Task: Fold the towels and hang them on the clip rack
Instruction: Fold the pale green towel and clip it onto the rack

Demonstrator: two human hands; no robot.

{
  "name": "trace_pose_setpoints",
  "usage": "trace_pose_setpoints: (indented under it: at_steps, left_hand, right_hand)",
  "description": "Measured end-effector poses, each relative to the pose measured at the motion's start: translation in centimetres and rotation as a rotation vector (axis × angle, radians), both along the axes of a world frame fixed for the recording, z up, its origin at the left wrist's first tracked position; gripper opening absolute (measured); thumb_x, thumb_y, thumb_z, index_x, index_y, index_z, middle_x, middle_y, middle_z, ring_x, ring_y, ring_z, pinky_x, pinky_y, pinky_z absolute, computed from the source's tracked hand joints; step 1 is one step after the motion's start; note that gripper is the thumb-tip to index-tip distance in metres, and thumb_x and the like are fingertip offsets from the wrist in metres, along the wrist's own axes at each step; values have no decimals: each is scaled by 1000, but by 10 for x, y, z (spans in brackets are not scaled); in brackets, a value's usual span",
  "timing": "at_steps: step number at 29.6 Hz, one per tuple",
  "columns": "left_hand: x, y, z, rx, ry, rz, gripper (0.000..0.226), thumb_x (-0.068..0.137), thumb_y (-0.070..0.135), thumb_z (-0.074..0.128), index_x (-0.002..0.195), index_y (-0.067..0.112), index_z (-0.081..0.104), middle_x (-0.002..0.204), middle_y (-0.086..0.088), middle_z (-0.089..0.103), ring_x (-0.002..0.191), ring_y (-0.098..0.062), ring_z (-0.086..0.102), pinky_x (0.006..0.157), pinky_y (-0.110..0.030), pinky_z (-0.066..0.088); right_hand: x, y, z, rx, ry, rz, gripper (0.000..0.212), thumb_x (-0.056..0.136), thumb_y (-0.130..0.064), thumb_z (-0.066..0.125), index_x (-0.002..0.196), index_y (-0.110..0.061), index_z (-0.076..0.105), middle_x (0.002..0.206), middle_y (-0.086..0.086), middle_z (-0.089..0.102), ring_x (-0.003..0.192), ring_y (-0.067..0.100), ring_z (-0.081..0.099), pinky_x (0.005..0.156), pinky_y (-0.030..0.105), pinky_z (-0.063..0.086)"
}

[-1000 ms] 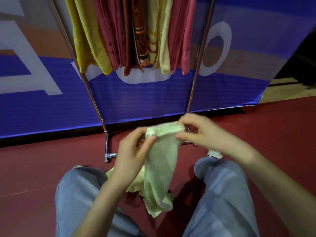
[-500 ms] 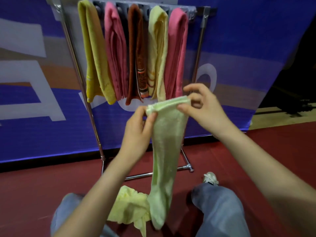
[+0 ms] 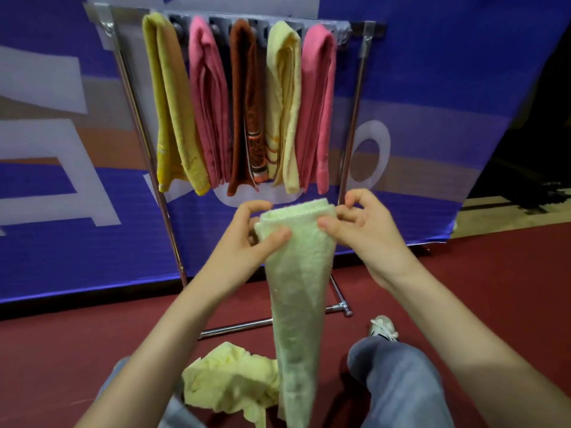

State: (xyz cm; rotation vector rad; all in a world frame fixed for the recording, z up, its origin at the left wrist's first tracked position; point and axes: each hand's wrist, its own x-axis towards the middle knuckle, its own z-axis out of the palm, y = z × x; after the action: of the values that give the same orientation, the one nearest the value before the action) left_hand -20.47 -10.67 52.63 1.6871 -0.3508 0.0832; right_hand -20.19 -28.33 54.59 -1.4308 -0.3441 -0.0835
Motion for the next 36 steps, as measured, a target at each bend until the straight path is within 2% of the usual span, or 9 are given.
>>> trace_pose_setpoints:
  at_steps: [3,7,11,14,18,23,26,30,36]
  left_hand:
    - [2,5,4,150,-9,-50,37,62,37,66,97,29,58,89,7,66,77,-1,66,71,-18,54]
    - [2,7,2,149,-55,-32,17,69,31,66,80,18,64,70,8,66,70,-6,61,64,-19,49]
    - [3,4,-6,364,-30,-75,30,76,23,71,101,25,55,81,9,60,78,-7,58,71,-16,46]
    - [7,-2,-3,589,59,-143,39,77,33,66,113,25,54,89,5,63,89,-12,61,83,-28,48]
    - [9,-1,5,553,20,-187,30,80,37,64,84,7,66,82,-17,67,70,-18,60,65,-33,47]
    - [8,-6,7,548,-75,-132,20,86,30,56,84,10,62,77,-5,63,68,-7,56,61,-22,45]
    - [11,-5,4,582,-80,-37,22,86,31,56,85,10,58,73,3,57,66,-7,53,60,-20,42]
    - [13,-9,-3,719,2,-10,33,82,34,61,88,2,61,85,-14,66,80,-25,63,70,-37,49]
    - [13,-8,9,599,-84,37,32,83,28,60,80,-4,61,81,-24,65,68,-27,61,61,-36,47]
  right_hand:
    - [-1,4,-10,-12,36,56,35,80,9,56,74,-16,32,70,7,61,58,4,62,55,16,49]
    - [-4,3,-27,-54,102,77,29,79,10,57,84,-16,45,78,7,60,59,1,62,59,14,51]
    - [-11,3,-56,-105,181,87,33,77,12,59,84,-17,46,76,4,61,57,1,61,61,15,50]
    - [-10,5,-66,-108,166,111,39,76,14,59,79,-18,37,65,-5,62,57,1,61,60,14,50]
    - [-4,8,-66,-89,146,113,39,77,10,61,79,-19,35,63,-6,64,60,3,62,66,19,51]
    - [-6,5,-91,-109,232,193,35,74,-1,67,97,-23,51,84,-5,67,74,1,65,72,18,52]
    - [-10,10,-114,-262,265,196,17,84,3,56,94,-10,59,83,-2,64,65,-7,61,67,12,49]
    - [-9,12,-120,-338,203,170,12,83,2,58,84,-9,63,75,1,62,61,-5,57,63,16,46]
    - [-6,5,-140,-276,262,224,23,84,-1,57,85,-23,59,83,-9,63,68,-11,60,70,10,48]
